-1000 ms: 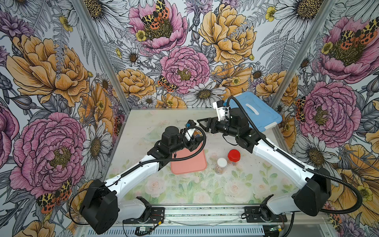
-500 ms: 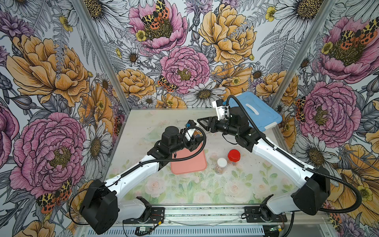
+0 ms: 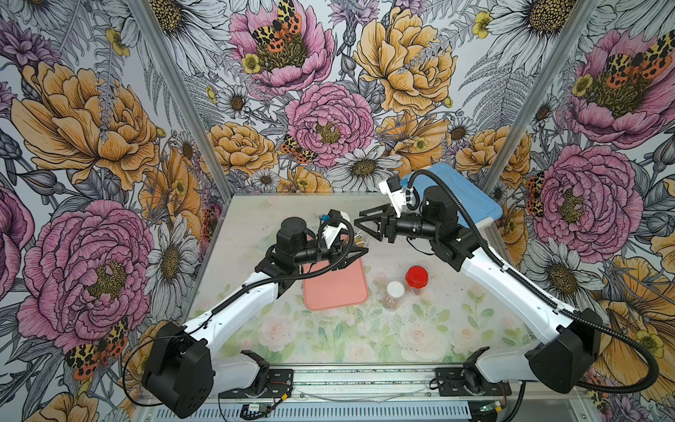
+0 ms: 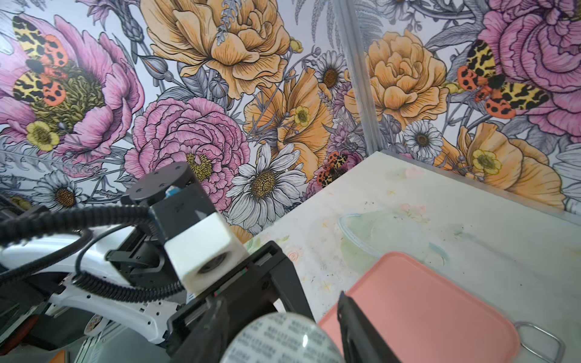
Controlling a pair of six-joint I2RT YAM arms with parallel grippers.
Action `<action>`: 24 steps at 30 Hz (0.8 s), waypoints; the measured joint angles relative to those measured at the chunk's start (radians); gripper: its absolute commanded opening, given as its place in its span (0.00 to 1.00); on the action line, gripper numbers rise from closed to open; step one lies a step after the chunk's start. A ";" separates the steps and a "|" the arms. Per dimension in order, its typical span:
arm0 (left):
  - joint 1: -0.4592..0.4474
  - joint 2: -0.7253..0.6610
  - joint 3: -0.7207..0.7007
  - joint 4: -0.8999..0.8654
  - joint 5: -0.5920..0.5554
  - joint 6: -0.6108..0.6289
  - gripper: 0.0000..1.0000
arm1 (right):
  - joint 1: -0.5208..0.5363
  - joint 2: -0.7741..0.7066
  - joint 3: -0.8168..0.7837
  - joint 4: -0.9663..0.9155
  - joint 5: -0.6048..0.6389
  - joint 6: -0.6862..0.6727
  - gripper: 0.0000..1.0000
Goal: Pour the candies out of the jar
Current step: Unscrew the lid from the jar.
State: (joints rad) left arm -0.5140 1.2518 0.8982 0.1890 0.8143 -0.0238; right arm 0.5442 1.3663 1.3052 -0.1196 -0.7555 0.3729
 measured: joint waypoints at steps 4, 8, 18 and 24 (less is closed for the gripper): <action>-0.001 0.000 0.006 0.023 0.062 -0.025 0.00 | -0.003 -0.022 -0.001 0.002 -0.046 -0.032 0.32; -0.001 0.001 0.006 0.026 0.070 -0.034 0.00 | -0.005 -0.021 -0.001 0.003 -0.054 -0.034 0.32; -0.002 0.006 0.006 0.026 0.062 -0.042 0.00 | -0.004 -0.016 0.000 0.004 -0.043 -0.030 0.56; -0.002 0.007 0.006 0.033 0.028 -0.042 0.00 | 0.007 -0.016 0.000 -0.003 -0.028 -0.017 0.84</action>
State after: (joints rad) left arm -0.5156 1.2587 0.9043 0.2222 0.8421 -0.0658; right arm 0.5514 1.3506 1.3048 -0.1230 -0.7834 0.3561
